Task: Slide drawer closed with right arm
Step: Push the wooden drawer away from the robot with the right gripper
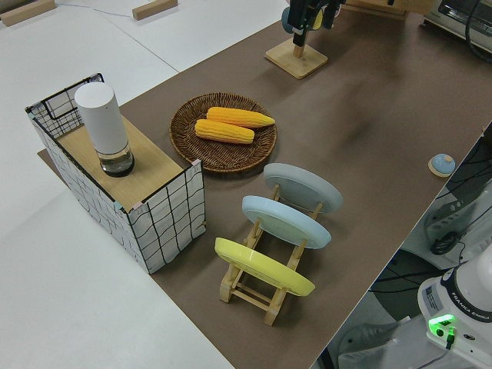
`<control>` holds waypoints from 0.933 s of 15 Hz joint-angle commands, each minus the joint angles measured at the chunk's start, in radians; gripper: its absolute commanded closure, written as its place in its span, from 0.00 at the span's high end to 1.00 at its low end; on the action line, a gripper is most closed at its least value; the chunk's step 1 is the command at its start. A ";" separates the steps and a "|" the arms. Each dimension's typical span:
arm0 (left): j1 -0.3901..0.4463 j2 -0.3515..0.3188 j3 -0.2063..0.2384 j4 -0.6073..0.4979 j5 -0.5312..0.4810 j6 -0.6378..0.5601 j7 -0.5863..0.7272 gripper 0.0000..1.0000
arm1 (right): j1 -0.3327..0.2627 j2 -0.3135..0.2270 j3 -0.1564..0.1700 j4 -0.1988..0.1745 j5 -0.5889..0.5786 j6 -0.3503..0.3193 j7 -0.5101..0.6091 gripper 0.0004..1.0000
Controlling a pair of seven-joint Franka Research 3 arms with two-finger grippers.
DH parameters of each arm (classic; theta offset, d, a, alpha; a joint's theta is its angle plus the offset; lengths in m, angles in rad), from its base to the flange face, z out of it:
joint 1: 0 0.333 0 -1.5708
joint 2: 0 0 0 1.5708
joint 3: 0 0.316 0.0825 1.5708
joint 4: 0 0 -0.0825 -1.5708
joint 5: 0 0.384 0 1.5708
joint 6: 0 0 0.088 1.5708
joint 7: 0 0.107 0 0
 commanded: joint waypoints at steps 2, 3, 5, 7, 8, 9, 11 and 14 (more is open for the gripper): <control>0.004 0.011 -0.006 0.024 0.017 -0.020 0.010 0.99 | -0.038 0.012 0.014 -0.011 0.003 0.033 -0.053 0.00; 0.004 0.011 -0.006 0.026 0.017 -0.020 0.010 0.99 | -0.049 0.014 0.014 -0.010 0.001 0.033 -0.065 0.00; 0.004 0.011 -0.006 0.026 0.017 -0.020 0.010 0.99 | -0.064 0.018 0.014 -0.010 0.001 0.033 -0.069 0.00; 0.004 0.011 -0.006 0.024 0.017 -0.020 0.010 0.99 | -0.074 0.029 0.014 -0.004 0.000 0.033 -0.087 0.00; 0.004 0.011 -0.006 0.024 0.017 -0.020 0.010 0.99 | -0.075 0.031 0.015 -0.002 -0.002 0.033 -0.093 0.00; 0.004 0.011 -0.006 0.024 0.017 -0.020 0.010 0.99 | -0.083 0.031 0.016 -0.001 -0.002 0.033 -0.096 0.00; 0.004 0.011 -0.006 0.024 0.017 -0.020 0.010 0.99 | -0.100 0.035 0.016 0.002 -0.002 0.034 -0.108 0.00; 0.004 0.011 -0.006 0.026 0.017 -0.020 0.010 0.99 | -0.132 0.040 0.017 0.010 -0.002 0.033 -0.148 0.00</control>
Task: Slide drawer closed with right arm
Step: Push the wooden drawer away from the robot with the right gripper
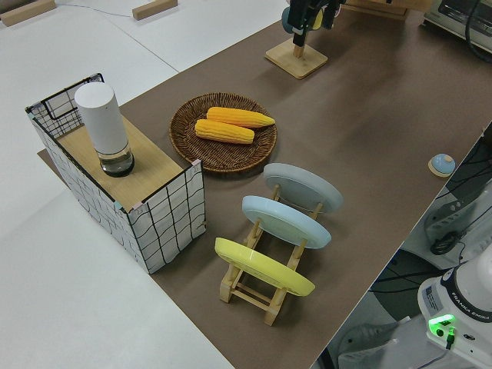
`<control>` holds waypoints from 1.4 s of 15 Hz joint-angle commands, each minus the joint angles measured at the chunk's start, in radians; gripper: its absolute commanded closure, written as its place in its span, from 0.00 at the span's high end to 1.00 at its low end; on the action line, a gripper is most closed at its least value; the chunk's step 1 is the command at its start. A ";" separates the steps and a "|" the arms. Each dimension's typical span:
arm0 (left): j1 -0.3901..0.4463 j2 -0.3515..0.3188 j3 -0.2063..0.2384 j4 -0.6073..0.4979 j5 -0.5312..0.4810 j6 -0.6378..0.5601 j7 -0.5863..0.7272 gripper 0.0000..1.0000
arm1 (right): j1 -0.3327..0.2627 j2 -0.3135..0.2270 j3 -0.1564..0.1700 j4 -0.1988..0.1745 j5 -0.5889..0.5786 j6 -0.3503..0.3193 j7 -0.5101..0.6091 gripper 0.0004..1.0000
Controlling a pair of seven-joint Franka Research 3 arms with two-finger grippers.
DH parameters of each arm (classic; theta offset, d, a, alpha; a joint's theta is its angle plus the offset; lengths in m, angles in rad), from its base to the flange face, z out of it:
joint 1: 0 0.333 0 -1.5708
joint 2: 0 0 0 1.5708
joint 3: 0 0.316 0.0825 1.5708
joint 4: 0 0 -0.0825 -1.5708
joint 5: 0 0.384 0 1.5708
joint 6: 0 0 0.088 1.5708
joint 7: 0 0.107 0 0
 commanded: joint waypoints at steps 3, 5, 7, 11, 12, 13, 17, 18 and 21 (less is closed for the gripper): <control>0.004 0.011 -0.006 0.026 0.017 -0.020 0.010 0.99 | -0.076 0.030 0.016 0.046 -0.002 0.021 -0.081 0.00; 0.004 0.011 -0.006 0.026 0.017 -0.020 0.010 0.99 | -0.102 0.043 0.018 0.066 -0.002 0.021 -0.086 0.00; 0.004 0.011 -0.006 0.026 0.017 -0.020 0.010 0.99 | -0.127 0.047 0.019 0.075 -0.002 0.026 -0.098 0.00; 0.004 0.011 -0.006 0.026 0.017 -0.020 0.010 0.99 | -0.174 0.047 0.019 0.077 -0.002 0.046 -0.143 0.00; 0.004 0.011 -0.006 0.026 0.017 -0.020 0.010 0.99 | -0.190 0.049 0.021 0.077 -0.002 0.062 -0.149 0.00; 0.004 0.011 -0.006 0.026 0.017 -0.020 0.010 0.99 | -0.197 0.049 0.021 0.077 -0.002 0.066 -0.159 0.00; 0.004 0.011 -0.006 0.026 0.017 -0.020 0.010 0.99 | -0.234 0.054 0.021 0.077 -0.004 0.087 -0.208 0.00; 0.004 0.011 -0.006 0.024 0.017 -0.020 0.010 0.99 | -0.247 0.055 0.021 0.077 -0.004 0.096 -0.222 0.00; 0.004 0.011 -0.006 0.026 0.017 -0.020 0.010 0.99 | -0.280 0.058 0.021 0.077 -0.003 0.101 -0.271 0.00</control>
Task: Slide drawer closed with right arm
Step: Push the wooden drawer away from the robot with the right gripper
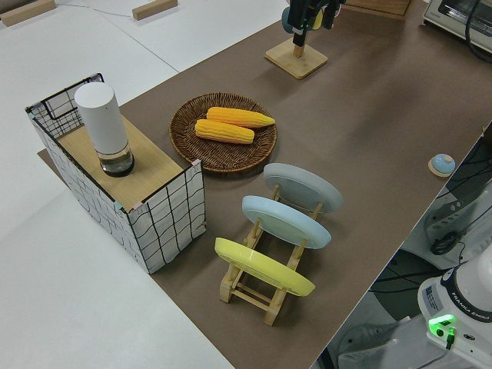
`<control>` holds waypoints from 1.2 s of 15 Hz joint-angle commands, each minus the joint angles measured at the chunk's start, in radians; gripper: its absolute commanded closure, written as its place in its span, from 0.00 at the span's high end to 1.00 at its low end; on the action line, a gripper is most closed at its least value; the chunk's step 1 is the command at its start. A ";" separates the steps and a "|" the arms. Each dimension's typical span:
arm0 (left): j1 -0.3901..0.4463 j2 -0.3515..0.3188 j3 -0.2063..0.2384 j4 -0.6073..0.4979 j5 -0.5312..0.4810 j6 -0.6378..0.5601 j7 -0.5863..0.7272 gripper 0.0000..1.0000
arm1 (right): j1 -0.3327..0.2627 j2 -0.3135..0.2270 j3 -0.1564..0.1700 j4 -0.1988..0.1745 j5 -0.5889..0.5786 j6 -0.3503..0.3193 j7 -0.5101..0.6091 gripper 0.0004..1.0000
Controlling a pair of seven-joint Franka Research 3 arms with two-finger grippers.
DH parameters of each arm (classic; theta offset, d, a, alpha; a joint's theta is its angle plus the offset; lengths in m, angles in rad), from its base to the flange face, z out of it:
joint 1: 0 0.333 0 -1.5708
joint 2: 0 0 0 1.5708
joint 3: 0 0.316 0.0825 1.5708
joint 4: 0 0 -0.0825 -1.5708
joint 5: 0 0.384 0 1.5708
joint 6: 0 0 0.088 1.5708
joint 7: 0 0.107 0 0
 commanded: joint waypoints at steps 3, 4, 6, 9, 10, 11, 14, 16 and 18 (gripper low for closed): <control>0.004 0.011 -0.006 0.026 0.017 -0.020 0.010 0.99 | -0.084 0.023 0.021 0.021 -0.002 0.021 -0.120 0.00; 0.004 0.011 -0.006 0.024 0.017 -0.020 0.010 0.99 | -0.091 0.025 0.021 0.023 -0.002 0.022 -0.134 0.00; 0.004 0.011 -0.006 0.026 0.017 -0.020 0.010 0.99 | -0.110 0.025 0.021 0.026 -0.002 0.047 -0.152 0.00; 0.004 0.011 -0.006 0.024 0.017 -0.020 0.010 0.99 | -0.127 0.026 0.019 0.027 -0.004 0.051 -0.178 0.00; 0.004 0.011 -0.006 0.024 0.017 -0.020 0.010 0.99 | -0.130 0.029 0.019 0.027 -0.004 0.056 -0.190 0.00; 0.004 0.011 -0.006 0.026 0.017 -0.020 0.010 0.99 | -0.139 0.031 0.019 0.027 -0.004 0.059 -0.197 0.00; 0.004 0.011 -0.006 0.024 0.017 -0.020 0.010 0.99 | -0.153 0.032 0.019 0.027 -0.004 0.070 -0.215 0.00; 0.004 0.011 -0.006 0.026 0.017 -0.020 0.010 0.99 | -0.153 0.031 0.019 0.027 -0.004 0.071 -0.217 0.00; 0.004 0.011 -0.006 0.026 0.017 -0.020 0.010 0.99 | -0.151 0.031 0.019 0.027 -0.004 0.070 -0.217 0.00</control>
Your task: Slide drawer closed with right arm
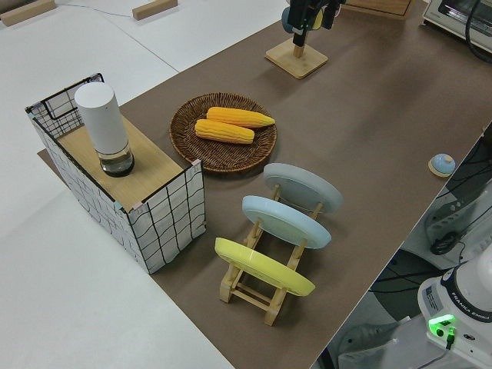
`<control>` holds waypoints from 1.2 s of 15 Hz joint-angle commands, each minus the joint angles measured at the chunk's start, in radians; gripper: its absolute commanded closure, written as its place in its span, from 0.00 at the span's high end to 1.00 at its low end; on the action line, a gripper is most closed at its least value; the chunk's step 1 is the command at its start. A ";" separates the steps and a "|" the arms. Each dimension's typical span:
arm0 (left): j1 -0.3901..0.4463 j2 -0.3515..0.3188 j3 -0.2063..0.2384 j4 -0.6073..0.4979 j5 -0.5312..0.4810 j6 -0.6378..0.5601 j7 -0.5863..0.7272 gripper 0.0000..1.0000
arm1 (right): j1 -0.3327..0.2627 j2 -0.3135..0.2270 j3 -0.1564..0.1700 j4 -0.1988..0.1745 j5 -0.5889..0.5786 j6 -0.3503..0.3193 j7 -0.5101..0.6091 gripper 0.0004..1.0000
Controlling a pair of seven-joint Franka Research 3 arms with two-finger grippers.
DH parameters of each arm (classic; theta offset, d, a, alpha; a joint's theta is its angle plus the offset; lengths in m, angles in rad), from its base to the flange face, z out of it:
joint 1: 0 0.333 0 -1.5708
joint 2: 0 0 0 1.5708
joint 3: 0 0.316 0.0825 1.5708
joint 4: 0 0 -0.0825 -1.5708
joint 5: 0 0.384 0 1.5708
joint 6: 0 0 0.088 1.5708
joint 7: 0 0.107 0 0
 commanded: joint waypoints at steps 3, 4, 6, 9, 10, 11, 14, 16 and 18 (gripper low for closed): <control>0.004 0.011 -0.006 0.024 0.017 -0.020 0.010 0.99 | -0.017 0.022 0.009 0.023 -0.006 0.030 -0.041 0.00; 0.004 0.011 -0.006 0.026 0.017 -0.020 0.010 0.99 | -0.008 0.021 0.009 0.022 -0.006 0.025 -0.041 0.00; 0.004 0.011 -0.006 0.024 0.017 -0.020 0.010 0.99 | 0.018 0.019 0.009 0.020 -0.003 0.016 -0.042 0.00; 0.004 0.011 -0.006 0.026 0.017 -0.020 0.010 0.99 | 0.070 0.009 0.026 0.016 0.001 -0.007 -0.042 0.00; 0.004 0.011 -0.006 0.026 0.017 -0.020 0.010 0.99 | 0.081 0.004 0.043 0.016 0.001 -0.025 -0.044 0.00; 0.004 0.011 -0.006 0.024 0.017 -0.020 0.010 0.99 | 0.092 -0.007 0.061 0.016 0.001 -0.039 -0.048 0.00; 0.004 0.011 -0.006 0.024 0.017 -0.020 0.010 0.99 | 0.172 -0.066 0.063 0.013 0.006 -0.122 -0.149 0.00; 0.004 0.011 -0.006 0.024 0.017 -0.020 0.010 0.99 | 0.215 -0.106 0.055 0.010 0.007 -0.165 -0.218 0.00; 0.004 0.011 -0.006 0.026 0.017 -0.020 0.010 0.99 | 0.251 -0.155 0.023 -0.001 0.059 -0.219 -0.290 0.00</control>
